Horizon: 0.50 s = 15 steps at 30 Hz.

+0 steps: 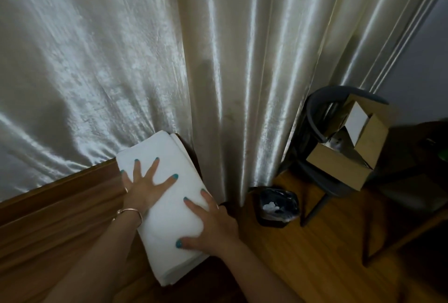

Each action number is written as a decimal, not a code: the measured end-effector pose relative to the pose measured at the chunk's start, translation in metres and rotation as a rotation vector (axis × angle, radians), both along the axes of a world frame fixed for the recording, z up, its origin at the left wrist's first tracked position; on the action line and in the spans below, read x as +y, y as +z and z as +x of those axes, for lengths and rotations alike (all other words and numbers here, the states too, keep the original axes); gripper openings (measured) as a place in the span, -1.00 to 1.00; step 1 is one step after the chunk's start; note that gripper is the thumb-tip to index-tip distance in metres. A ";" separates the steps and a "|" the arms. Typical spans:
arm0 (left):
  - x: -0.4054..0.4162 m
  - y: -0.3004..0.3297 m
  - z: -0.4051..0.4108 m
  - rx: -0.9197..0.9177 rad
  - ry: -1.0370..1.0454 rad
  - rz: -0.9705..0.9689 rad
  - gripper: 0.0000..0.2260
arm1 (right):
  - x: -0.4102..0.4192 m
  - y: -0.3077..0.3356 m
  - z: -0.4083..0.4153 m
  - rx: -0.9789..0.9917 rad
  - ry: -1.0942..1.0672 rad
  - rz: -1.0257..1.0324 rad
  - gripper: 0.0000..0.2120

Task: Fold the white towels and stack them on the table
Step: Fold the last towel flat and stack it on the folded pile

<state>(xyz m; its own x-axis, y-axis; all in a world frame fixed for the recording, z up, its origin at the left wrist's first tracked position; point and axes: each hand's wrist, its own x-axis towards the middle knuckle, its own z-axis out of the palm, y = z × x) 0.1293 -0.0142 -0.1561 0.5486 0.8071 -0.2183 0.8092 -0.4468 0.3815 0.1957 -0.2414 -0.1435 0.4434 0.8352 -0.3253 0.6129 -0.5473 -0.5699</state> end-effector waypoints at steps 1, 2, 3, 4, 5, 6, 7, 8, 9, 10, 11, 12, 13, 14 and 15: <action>0.000 -0.001 0.002 0.005 -0.009 0.011 -0.02 | 0.000 0.000 0.001 0.000 -0.005 -0.002 -0.08; 0.001 -0.001 0.004 0.010 -0.014 0.021 -0.03 | 0.000 0.000 0.001 -0.001 -0.009 -0.004 -0.08; 0.001 -0.002 0.005 0.016 -0.012 0.029 -0.03 | -0.001 0.000 0.002 -0.002 -0.012 -0.005 -0.09; 0.001 -0.003 0.007 0.020 -0.010 0.033 -0.04 | -0.001 0.000 0.003 -0.003 -0.013 -0.008 -0.09; 0.001 -0.004 0.007 0.022 -0.008 0.036 -0.04 | -0.001 0.000 0.004 -0.003 -0.012 -0.010 -0.09; 0.001 -0.004 0.007 0.021 -0.006 0.039 -0.05 | -0.001 0.000 0.004 -0.002 -0.010 -0.013 -0.09; 0.001 -0.005 0.007 0.018 -0.002 0.041 -0.05 | -0.002 -0.001 0.004 -0.001 -0.009 -0.016 -0.09; 0.000 -0.005 0.007 0.015 0.002 0.040 -0.04 | -0.002 0.000 0.005 -0.002 -0.009 -0.019 -0.09; 0.000 -0.004 0.007 0.014 0.003 0.036 -0.04 | -0.001 0.000 0.005 -0.006 -0.011 -0.028 -0.09; 0.001 -0.003 0.008 0.022 -0.001 0.032 -0.04 | -0.001 0.000 0.005 -0.020 -0.009 -0.046 -0.09; 0.002 -0.003 0.009 0.042 -0.013 0.037 -0.04 | 0.000 0.000 0.005 -0.052 -0.001 -0.065 -0.09; 0.003 -0.001 0.010 0.067 -0.028 0.041 -0.04 | 0.003 0.002 0.004 -0.104 0.006 -0.077 -0.11; 0.004 0.003 0.012 0.085 -0.032 0.037 -0.03 | 0.007 0.004 0.003 -0.167 0.007 -0.071 -0.14; 0.006 0.008 0.015 0.081 -0.014 0.029 -0.02 | 0.013 0.006 0.001 -0.229 0.001 -0.037 -0.16; 0.008 0.014 0.019 0.062 0.017 0.039 -0.04 | 0.019 0.008 0.000 -0.277 -0.004 0.020 -0.17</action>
